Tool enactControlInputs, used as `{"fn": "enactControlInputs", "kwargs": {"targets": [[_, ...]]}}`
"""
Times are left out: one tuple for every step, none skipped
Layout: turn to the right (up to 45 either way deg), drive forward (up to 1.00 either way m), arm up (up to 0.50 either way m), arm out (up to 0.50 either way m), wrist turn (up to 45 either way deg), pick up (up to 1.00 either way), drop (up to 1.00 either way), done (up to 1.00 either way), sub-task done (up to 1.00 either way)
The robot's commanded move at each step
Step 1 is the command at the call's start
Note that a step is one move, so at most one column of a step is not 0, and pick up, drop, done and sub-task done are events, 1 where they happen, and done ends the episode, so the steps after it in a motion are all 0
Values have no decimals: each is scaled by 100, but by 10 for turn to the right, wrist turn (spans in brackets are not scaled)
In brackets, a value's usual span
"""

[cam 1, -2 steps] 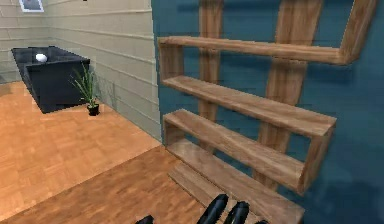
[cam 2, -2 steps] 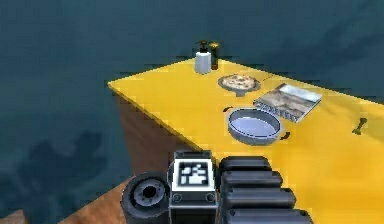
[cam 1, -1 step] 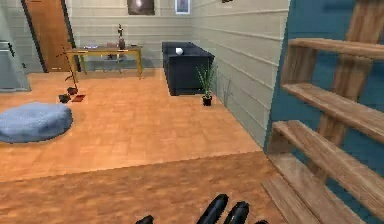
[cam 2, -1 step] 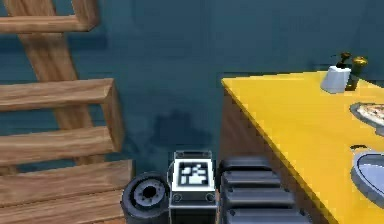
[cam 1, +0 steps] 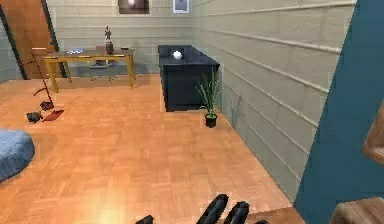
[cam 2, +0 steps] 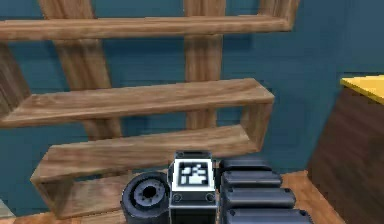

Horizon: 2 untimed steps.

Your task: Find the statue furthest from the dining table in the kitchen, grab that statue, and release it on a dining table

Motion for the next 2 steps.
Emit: {"fn": "enactControlInputs", "kwargs": {"targets": [[-450,0,0,0,0,0,0,0,0],[-90,0,0,0,0,0,0,0,0]]}}
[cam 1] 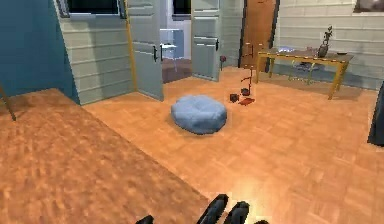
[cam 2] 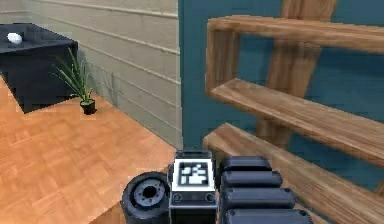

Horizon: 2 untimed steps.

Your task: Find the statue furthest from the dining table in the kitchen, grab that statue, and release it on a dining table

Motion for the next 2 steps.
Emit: {"fn": "enactControlInputs", "kwargs": {"targets": [[0,25,0,0,0,0,0,0,0],[240,0,0,0,0,0,0,0,0]]}}
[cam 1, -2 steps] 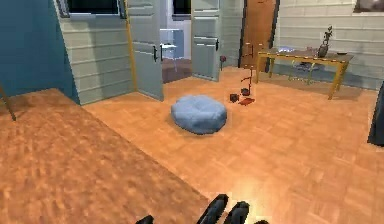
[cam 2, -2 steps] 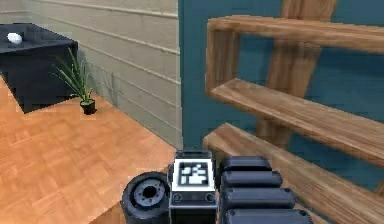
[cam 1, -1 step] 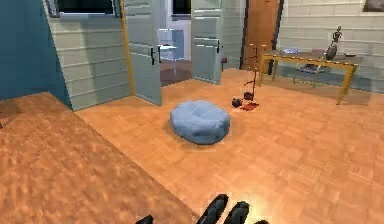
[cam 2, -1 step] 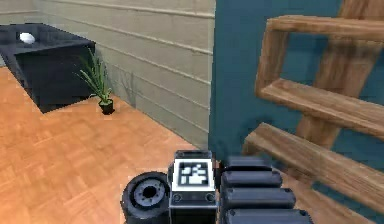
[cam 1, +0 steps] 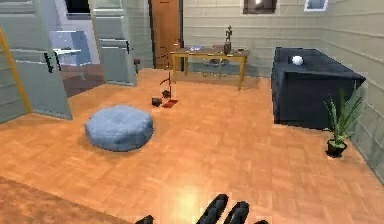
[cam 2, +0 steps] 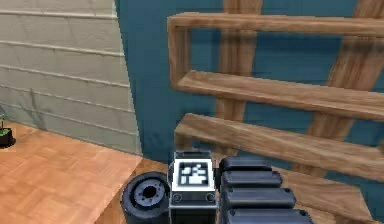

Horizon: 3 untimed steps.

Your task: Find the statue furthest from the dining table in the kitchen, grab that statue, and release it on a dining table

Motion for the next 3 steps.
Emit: {"fn": "enactControlInputs", "kwargs": {"targets": [[0,20,0,0,0,0,0,0,0],[-450,0,0,0,0,0,0,0,0],[-210,0,0,0,0,0,0,0,0]]}}
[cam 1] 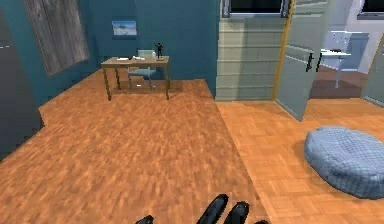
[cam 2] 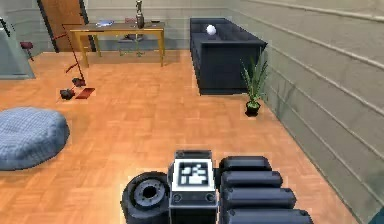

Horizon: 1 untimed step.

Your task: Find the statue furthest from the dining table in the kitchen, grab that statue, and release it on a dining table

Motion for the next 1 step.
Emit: {"fn": "enactControlInputs", "kwargs": {"targets": [[0,65,0,0,0,0,0,0,0]]}}
